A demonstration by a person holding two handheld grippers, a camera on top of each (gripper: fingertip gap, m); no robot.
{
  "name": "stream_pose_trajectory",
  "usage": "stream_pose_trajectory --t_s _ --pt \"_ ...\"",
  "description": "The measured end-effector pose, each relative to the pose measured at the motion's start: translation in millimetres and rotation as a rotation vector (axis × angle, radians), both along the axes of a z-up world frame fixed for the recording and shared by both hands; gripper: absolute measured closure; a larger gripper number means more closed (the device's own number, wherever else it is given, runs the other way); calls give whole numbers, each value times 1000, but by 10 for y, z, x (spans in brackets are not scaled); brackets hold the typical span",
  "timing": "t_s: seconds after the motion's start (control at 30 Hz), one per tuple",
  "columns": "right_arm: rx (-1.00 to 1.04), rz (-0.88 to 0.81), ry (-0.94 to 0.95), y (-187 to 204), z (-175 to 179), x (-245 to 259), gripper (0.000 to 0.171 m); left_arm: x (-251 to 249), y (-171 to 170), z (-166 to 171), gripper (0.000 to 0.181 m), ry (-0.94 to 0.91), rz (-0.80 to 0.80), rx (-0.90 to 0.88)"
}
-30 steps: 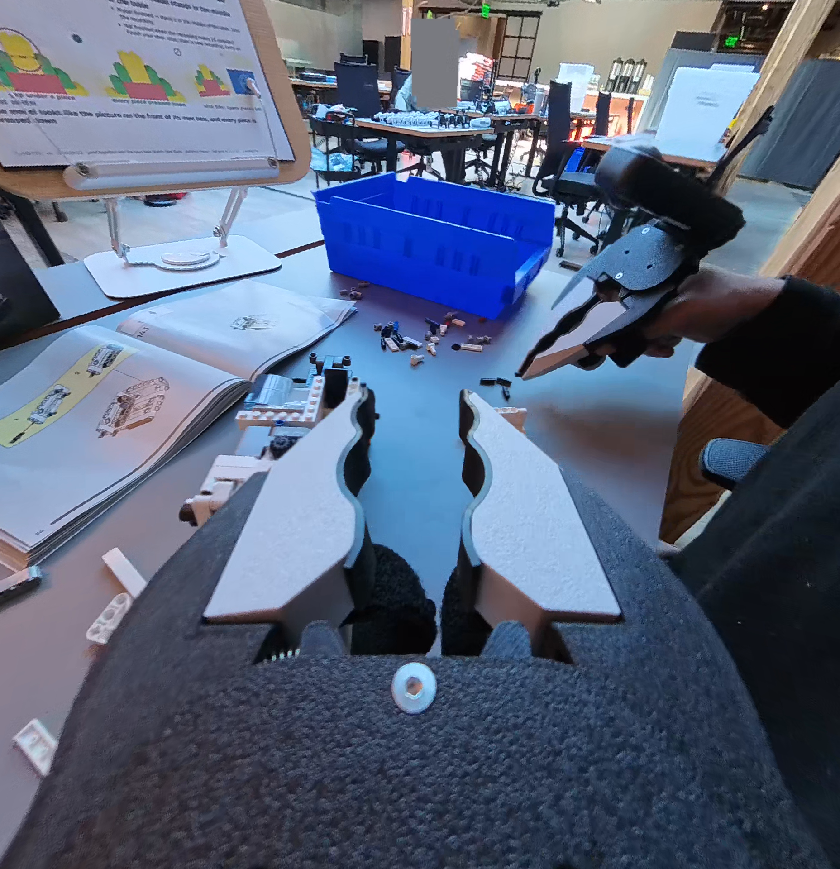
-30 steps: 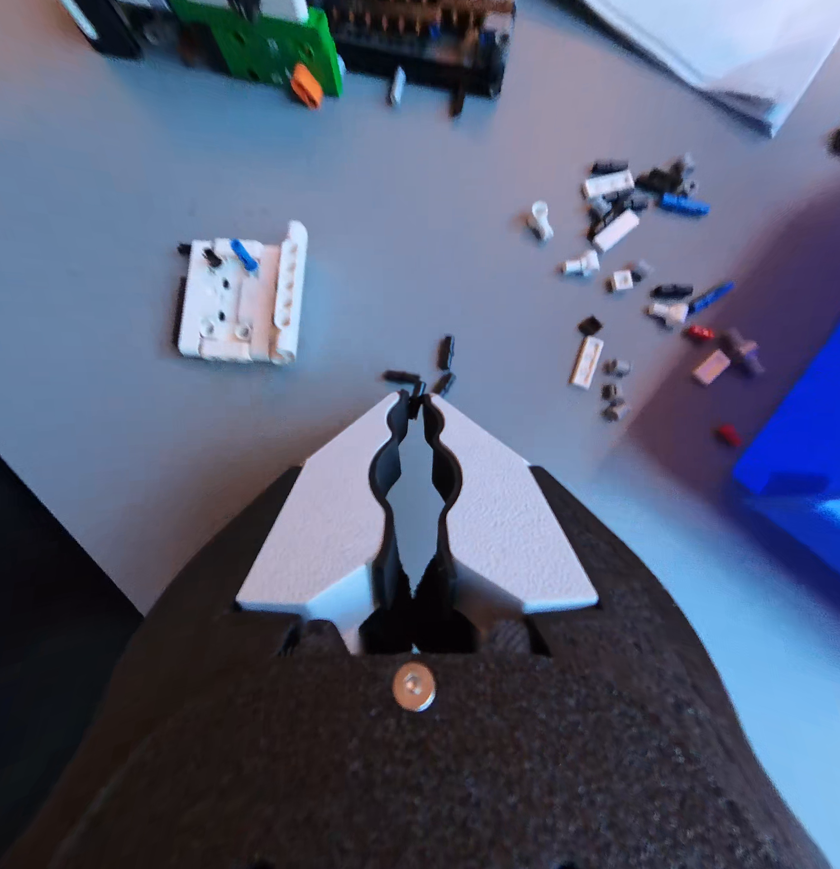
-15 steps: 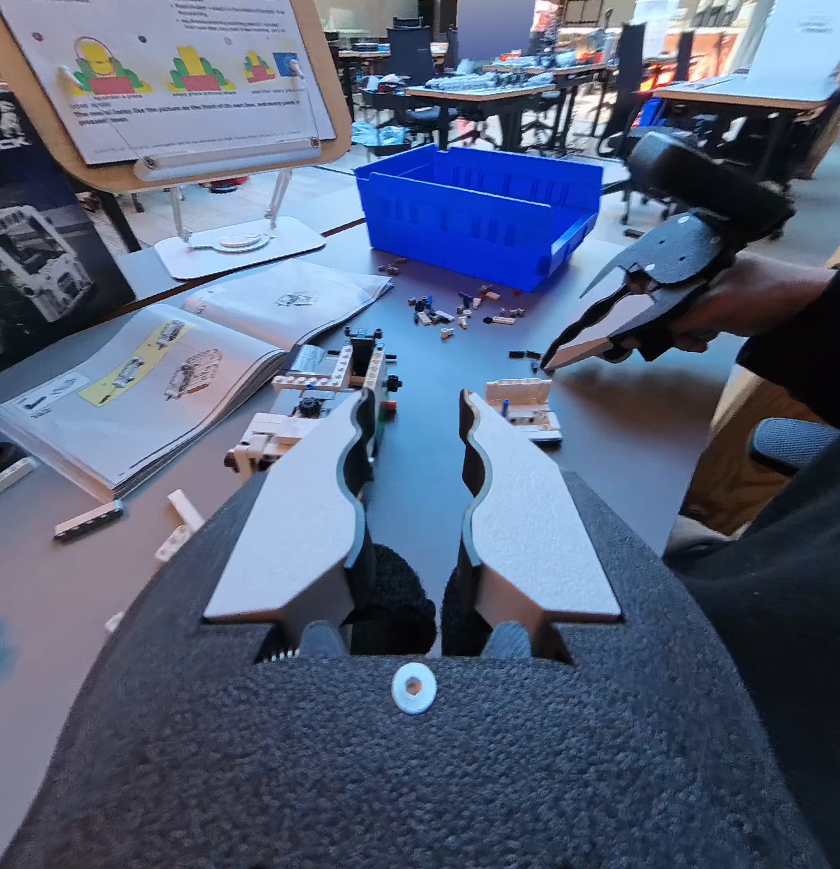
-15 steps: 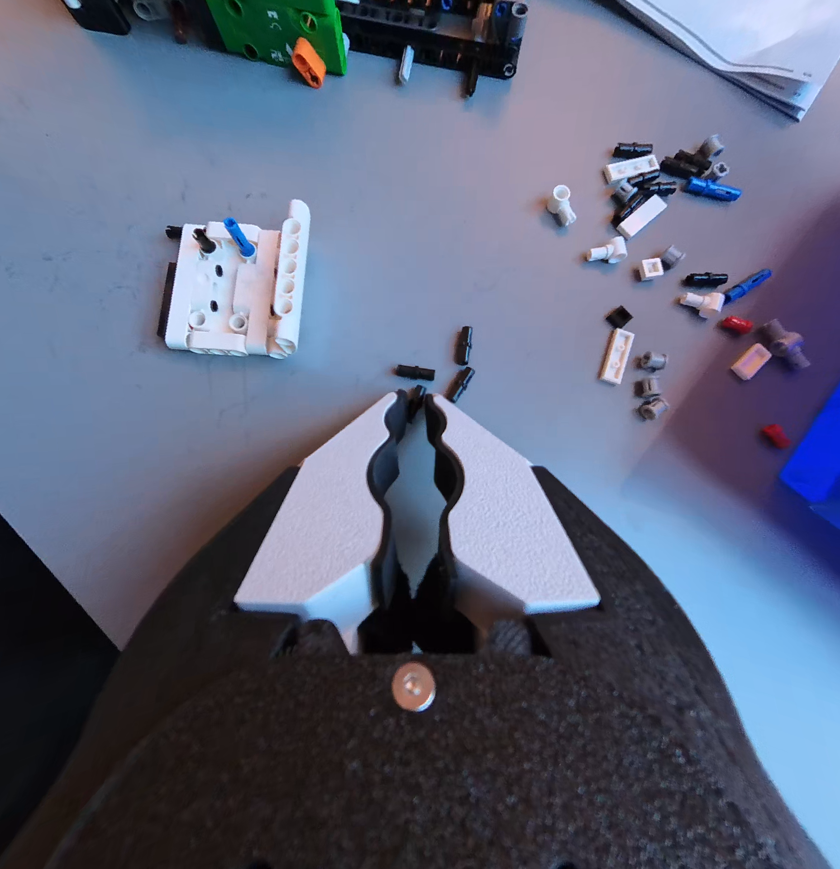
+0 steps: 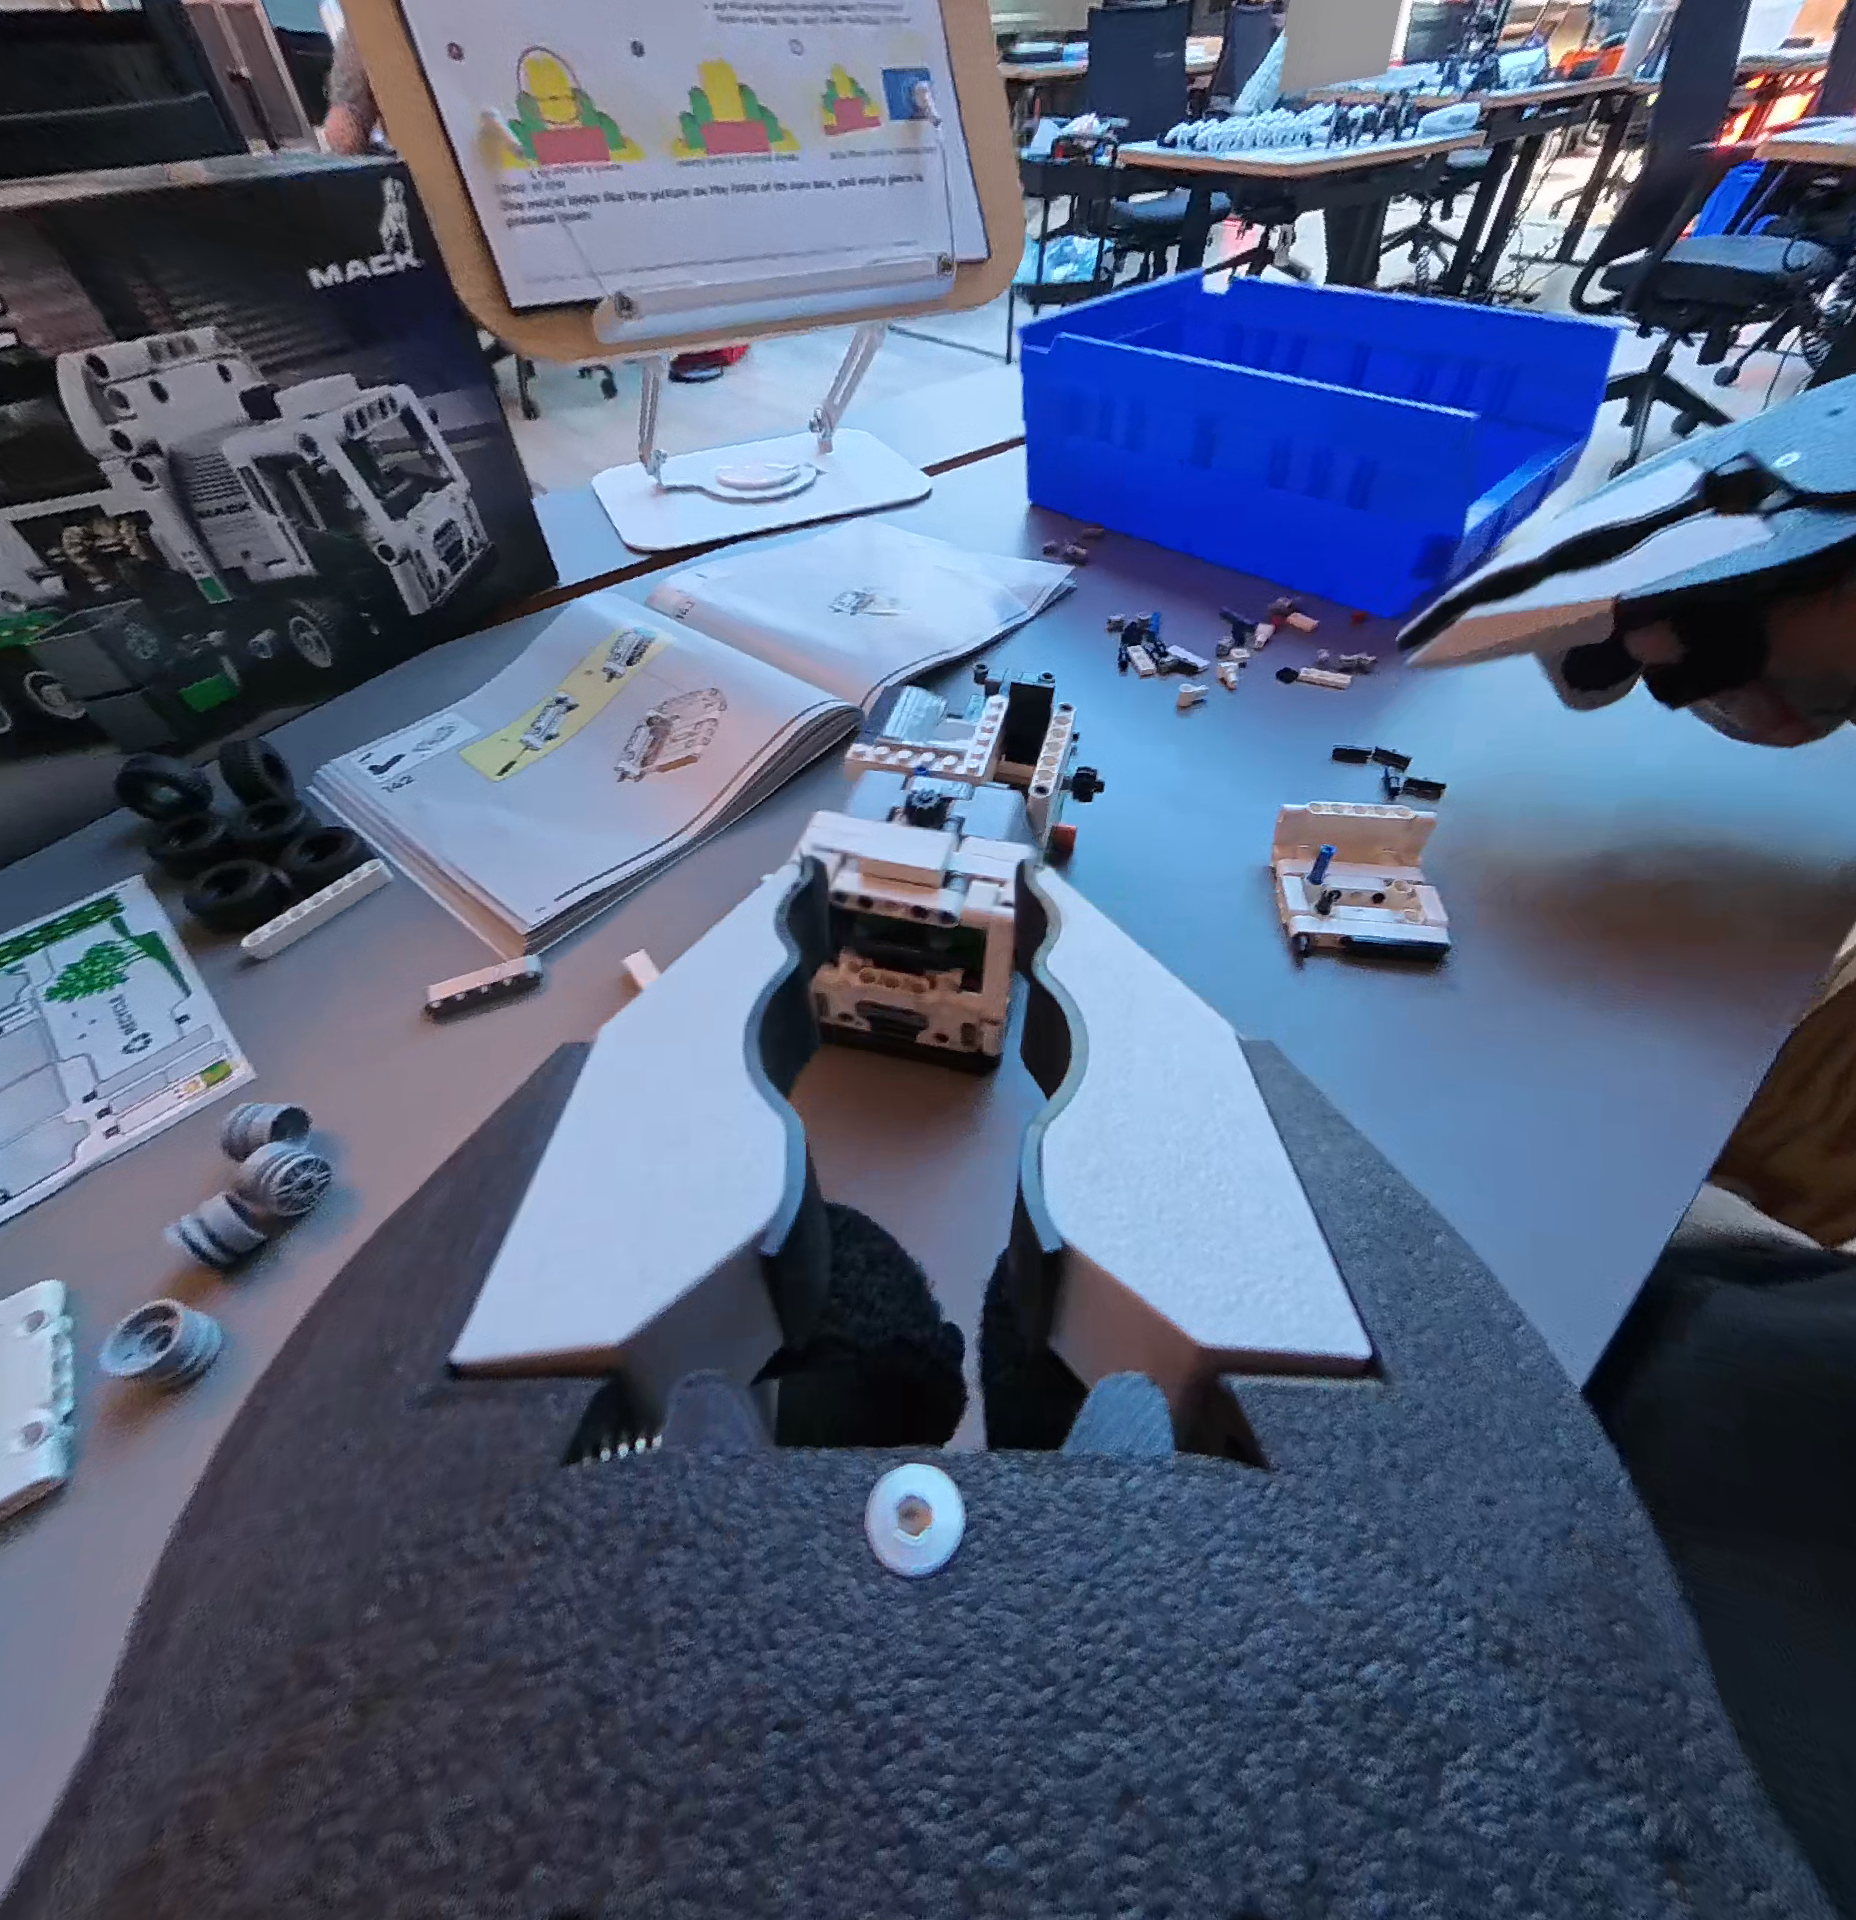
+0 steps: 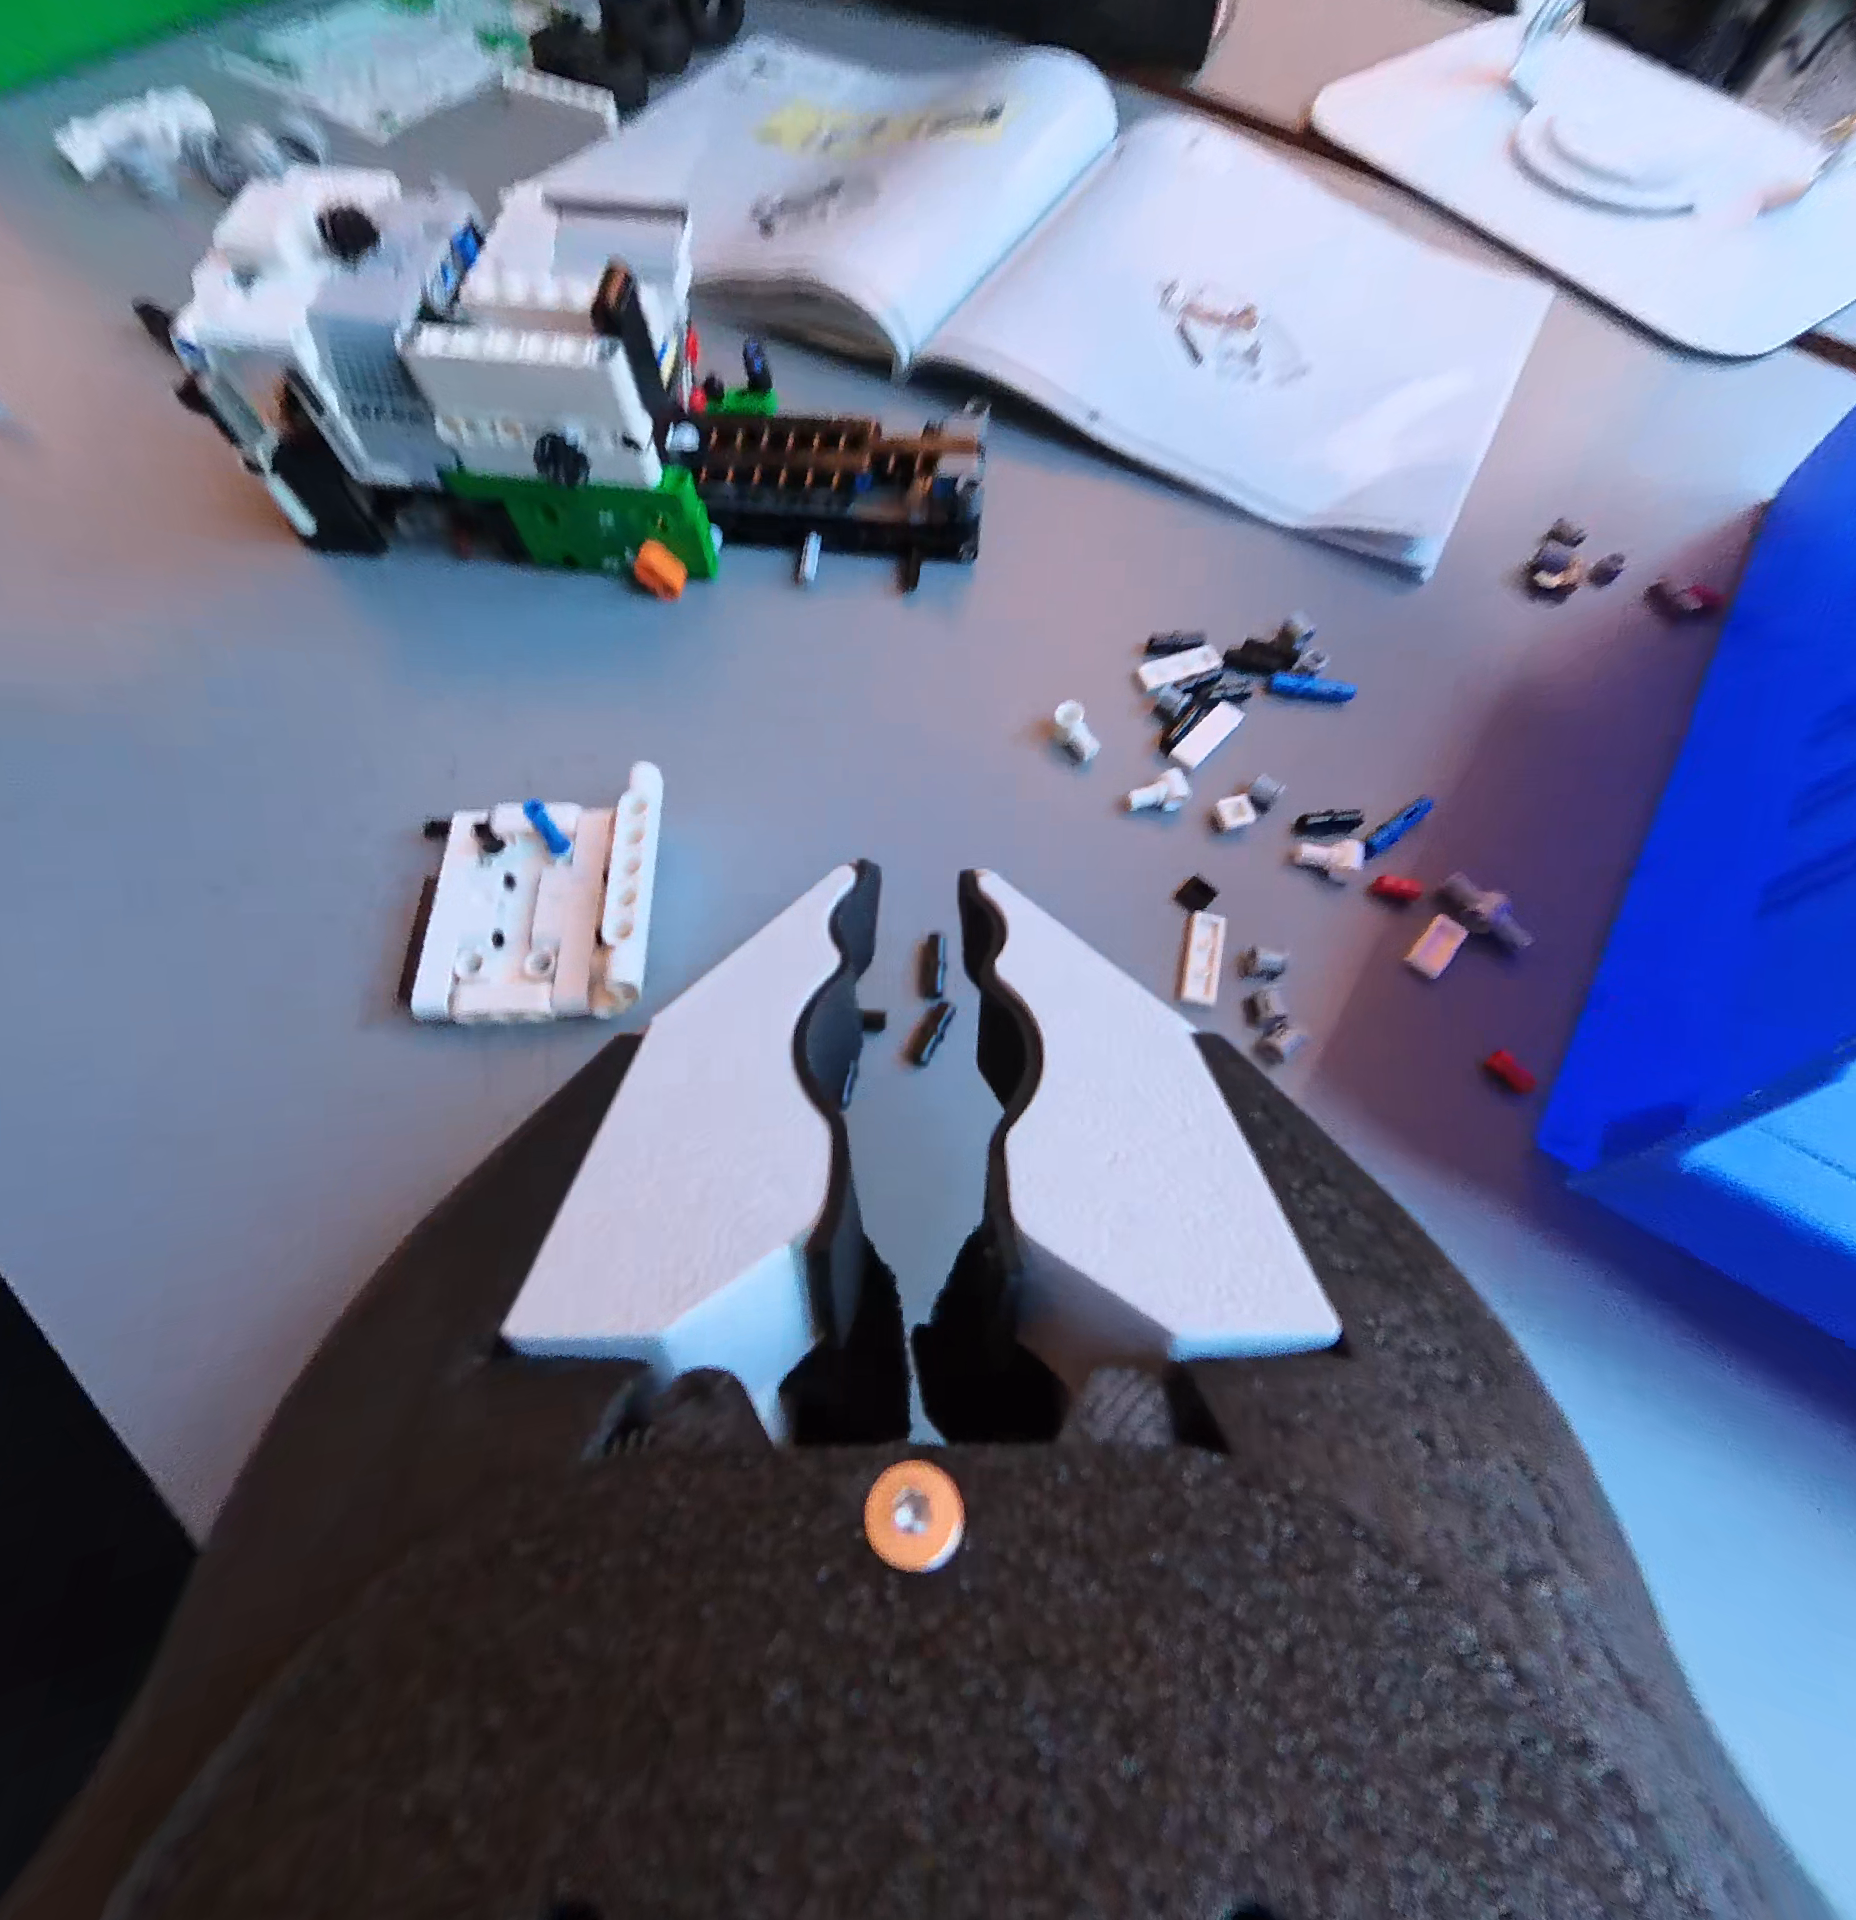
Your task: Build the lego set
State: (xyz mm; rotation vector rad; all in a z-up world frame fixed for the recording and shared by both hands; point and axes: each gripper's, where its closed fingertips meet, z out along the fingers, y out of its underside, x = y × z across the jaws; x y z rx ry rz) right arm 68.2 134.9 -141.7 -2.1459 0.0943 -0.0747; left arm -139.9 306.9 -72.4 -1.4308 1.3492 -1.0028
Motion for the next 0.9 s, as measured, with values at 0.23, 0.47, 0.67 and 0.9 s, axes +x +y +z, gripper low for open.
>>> stream_pose_trajectory --t_s 0.23,0.47,0.67,0.9 --pt "192 -86 44 150 230 112 159 -240 313 -133 152 105 73 23" --pt "271 -87 -15 331 311 117 162 -510 672 -494 152 359 121 145" --pt "298 -68 -12 395 375 92 162 -491 888 -1086 138 649 88 99" --pt "268 -83 -28 284 290 109 162 -375 910 -1192 163 651 54 29"
